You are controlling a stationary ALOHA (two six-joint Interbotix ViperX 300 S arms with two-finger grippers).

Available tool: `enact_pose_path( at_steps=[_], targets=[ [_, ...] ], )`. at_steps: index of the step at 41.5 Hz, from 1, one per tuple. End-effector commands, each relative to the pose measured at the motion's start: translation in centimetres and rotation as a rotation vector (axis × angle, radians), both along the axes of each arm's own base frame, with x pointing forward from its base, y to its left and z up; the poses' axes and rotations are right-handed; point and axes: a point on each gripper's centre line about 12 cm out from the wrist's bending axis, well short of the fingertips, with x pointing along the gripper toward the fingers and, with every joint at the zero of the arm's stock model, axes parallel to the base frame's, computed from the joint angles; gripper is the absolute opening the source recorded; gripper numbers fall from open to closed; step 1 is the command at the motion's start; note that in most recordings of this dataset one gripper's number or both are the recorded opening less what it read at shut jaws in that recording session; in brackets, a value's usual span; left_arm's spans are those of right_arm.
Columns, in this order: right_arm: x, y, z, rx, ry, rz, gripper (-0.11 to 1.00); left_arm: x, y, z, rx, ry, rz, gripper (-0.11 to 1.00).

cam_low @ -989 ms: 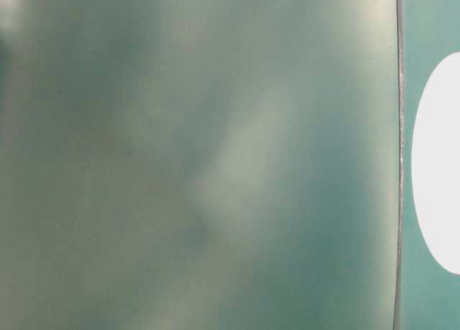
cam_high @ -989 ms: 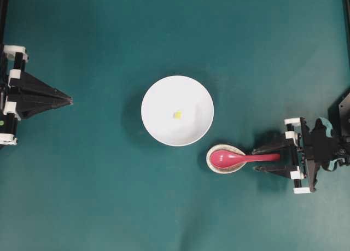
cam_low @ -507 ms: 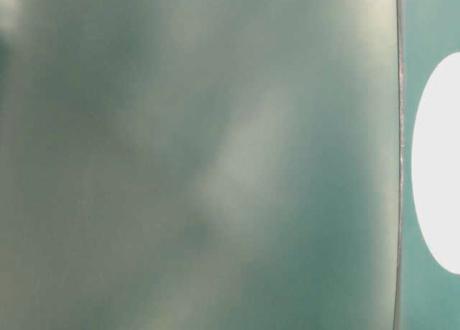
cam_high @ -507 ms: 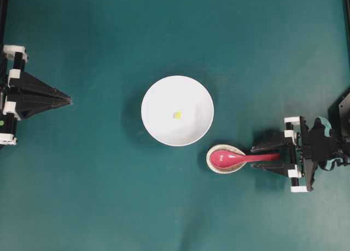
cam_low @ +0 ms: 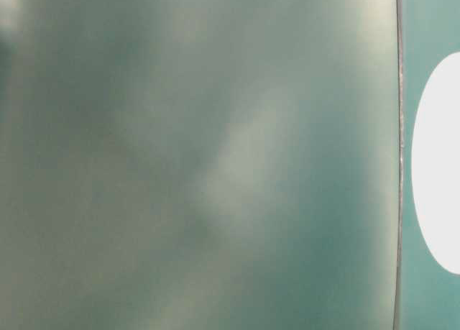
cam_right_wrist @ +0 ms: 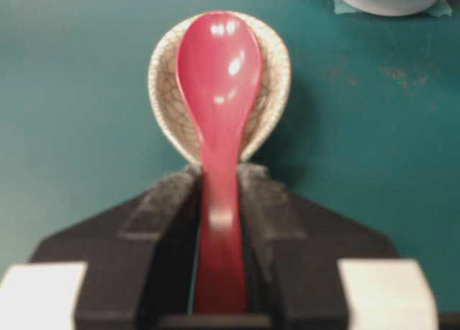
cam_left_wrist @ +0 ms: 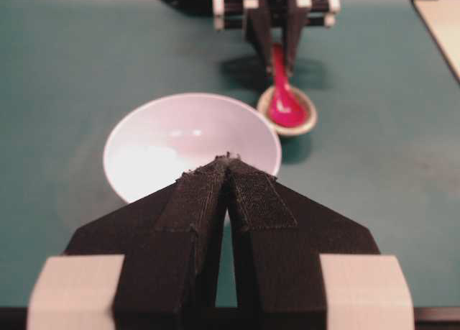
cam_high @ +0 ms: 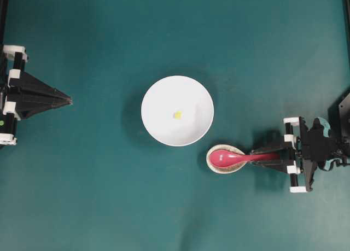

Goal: Scoop the yellow hexagonal prism block from the bowl with a spoon using the right arm.
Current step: 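Lift the spoon and carry it left over the white bowl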

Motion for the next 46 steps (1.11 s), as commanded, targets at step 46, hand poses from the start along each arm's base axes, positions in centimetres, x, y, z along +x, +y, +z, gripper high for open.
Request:
enact_pose_path(
  at_steps=[46],
  targets=[
    [5.2,-7.7,14.9,0.077,0.203,-0.029,0.24,0.4,-0.1,1.1,0.001,-0.068,-0.003,0.0]
  ],
)
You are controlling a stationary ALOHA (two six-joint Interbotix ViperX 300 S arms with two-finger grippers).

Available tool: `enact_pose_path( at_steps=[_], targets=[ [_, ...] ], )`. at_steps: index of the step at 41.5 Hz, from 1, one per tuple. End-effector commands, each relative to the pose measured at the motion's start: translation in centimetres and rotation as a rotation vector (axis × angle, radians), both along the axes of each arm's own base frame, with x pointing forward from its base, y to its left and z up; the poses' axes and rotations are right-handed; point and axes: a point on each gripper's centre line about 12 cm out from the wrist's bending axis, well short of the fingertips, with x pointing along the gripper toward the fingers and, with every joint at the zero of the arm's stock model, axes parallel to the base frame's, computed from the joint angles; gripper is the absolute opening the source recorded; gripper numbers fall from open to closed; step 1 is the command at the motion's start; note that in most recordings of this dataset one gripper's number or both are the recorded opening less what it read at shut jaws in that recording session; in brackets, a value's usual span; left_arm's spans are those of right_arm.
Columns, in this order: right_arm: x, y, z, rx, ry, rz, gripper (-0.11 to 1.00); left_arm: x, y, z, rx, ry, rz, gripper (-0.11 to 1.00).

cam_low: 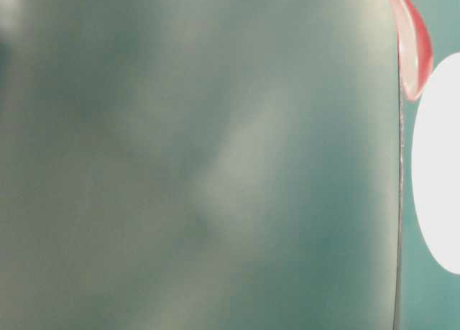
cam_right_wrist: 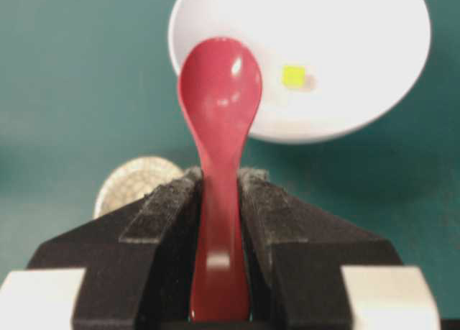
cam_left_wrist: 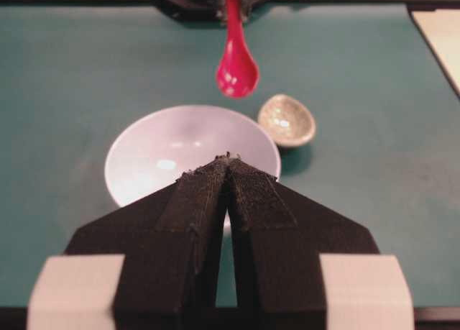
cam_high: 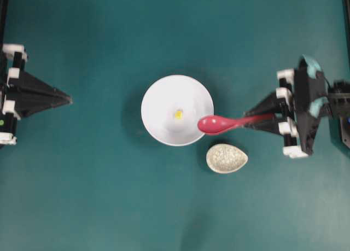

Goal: Scoop the yellow hexagonal prism block from the bowl with a spoon using the right arm.
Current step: 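Lift the spoon and carry it left over the white bowl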

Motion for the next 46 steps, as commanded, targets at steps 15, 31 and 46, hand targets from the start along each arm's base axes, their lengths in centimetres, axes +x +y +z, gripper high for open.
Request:
enact_pose_path(
  at_steps=[15,31,46],
  targets=[
    [2.8,-2.8,4.1,0.095,0.117,0.004,0.24,0.2,0.0,0.6,0.004,-0.008,-0.002,0.0],
    [5.9,-4.0,5.7,0.109,0.285,0.096,0.24,0.2,0.0,1.3,0.007,-0.04,-0.003,0.0],
    [8.4,-5.8,4.8,0.102,0.568,0.057,0.24,0.5,-0.1,1.3,-0.008,-0.053,-0.002,0.0]
  ],
)
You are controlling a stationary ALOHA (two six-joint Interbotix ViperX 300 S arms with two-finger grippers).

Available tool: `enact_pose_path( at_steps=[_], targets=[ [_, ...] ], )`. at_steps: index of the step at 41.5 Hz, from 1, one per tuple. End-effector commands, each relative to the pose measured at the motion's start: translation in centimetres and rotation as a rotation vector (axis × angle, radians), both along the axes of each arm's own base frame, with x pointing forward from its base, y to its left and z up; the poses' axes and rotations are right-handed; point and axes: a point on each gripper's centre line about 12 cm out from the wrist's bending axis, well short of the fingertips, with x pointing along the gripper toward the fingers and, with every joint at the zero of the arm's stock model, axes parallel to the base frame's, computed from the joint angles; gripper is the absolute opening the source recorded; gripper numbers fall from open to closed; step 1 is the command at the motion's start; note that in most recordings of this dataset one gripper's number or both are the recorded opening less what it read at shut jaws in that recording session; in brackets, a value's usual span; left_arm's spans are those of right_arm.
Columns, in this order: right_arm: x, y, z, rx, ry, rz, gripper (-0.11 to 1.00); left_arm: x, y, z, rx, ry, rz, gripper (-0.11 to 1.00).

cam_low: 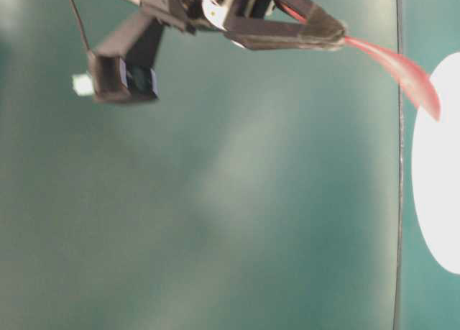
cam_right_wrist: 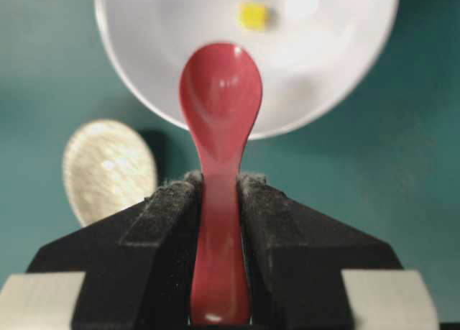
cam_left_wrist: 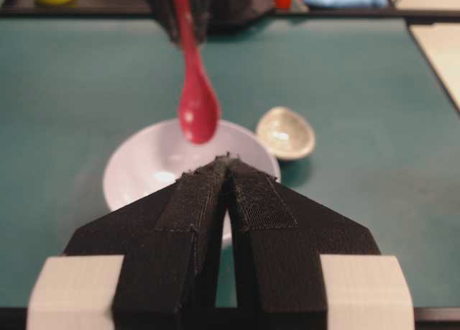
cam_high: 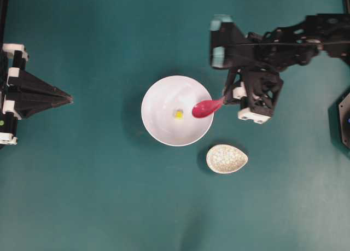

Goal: Scoop the yellow hexagonal prism block from the bowl with a spoon using the right arm.
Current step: 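Lift the spoon and carry it left over the white bowl, then lower the red spoon bowl into the white bowl and scoop the yellow block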

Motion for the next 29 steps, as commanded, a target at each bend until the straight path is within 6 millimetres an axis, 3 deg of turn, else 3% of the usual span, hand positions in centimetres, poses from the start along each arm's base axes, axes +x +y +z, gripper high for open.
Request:
enact_pose_path(
  at_steps=[1,16,29],
  targets=[
    [0.8,-0.6,1.3,-0.028,0.024,-0.007,0.24,0.3,0.0,1.2,0.0,-0.04,-0.002,0.0],
    [2.6,-0.3,1.5,-0.015,0.075,0.01,0.24,0.3,0.0,1.2,0.004,-0.035,-0.003,0.0],
    [3.6,0.3,-0.1,-0.009,0.086,0.009,0.24,0.3,0.0,1.1,0.005,-0.031,-0.003,0.0]
  ],
)
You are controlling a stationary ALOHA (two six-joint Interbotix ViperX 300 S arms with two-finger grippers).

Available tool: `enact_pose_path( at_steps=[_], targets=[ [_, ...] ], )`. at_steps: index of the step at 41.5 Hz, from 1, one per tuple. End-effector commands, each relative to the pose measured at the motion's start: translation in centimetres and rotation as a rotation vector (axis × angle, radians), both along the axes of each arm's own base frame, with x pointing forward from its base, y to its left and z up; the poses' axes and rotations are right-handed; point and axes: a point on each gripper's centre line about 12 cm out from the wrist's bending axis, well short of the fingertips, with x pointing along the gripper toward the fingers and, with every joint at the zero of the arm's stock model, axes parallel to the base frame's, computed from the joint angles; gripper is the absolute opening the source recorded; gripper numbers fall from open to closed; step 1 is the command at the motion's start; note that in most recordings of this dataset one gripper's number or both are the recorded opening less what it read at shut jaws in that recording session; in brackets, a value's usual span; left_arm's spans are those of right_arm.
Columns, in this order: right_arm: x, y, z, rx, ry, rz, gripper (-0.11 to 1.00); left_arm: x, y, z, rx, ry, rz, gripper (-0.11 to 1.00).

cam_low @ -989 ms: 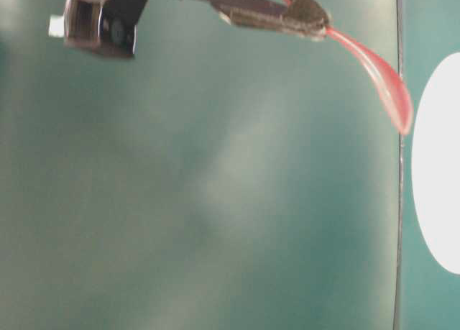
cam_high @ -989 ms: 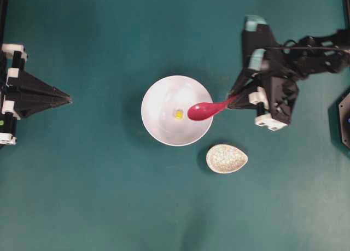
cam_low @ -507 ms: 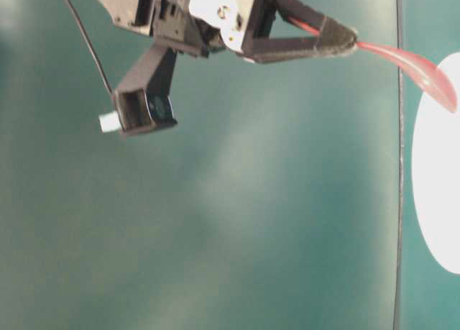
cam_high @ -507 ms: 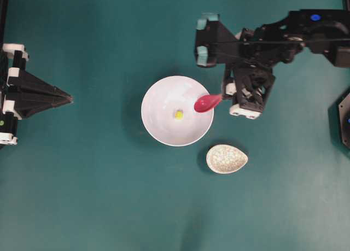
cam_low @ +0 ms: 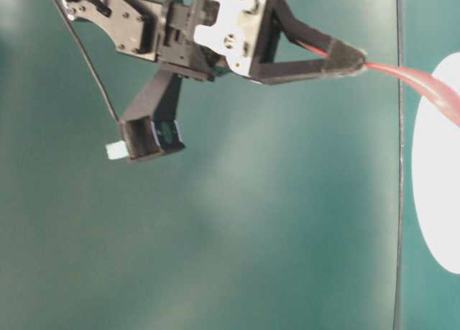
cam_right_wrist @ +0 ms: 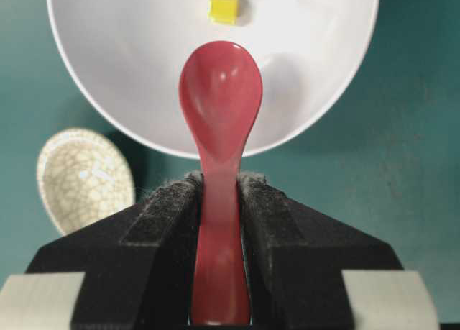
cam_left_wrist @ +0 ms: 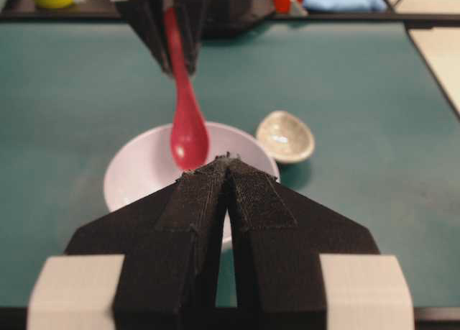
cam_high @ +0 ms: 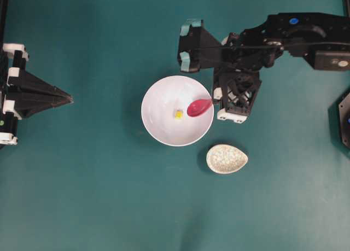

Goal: Scoop the yellow hexagonal prism block from the bowl with a spoon using the right arm.
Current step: 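Lower the red spoon bowl into the white bowl and scoop the yellow block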

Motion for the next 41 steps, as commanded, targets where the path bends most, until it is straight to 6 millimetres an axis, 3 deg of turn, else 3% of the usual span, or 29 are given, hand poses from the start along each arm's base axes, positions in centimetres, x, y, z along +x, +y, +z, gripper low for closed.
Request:
enact_pose_path(
  at_steps=[1,25,41],
  targets=[
    [0.7,0.1,0.9,-0.01,-0.047,0.001,0.24,0.3,-0.1,1.0,0.002,-0.022,-0.004,0.0],
    [1.8,0.5,-1.8,-0.018,-0.037,0.007,0.24,0.3,0.0,0.9,0.004,-0.014,-0.002,0.0],
    [2.8,0.8,-2.5,-0.032,-0.076,0.01,0.24,0.3,0.0,0.9,0.006,-0.014,-0.002,0.0]
  ],
)
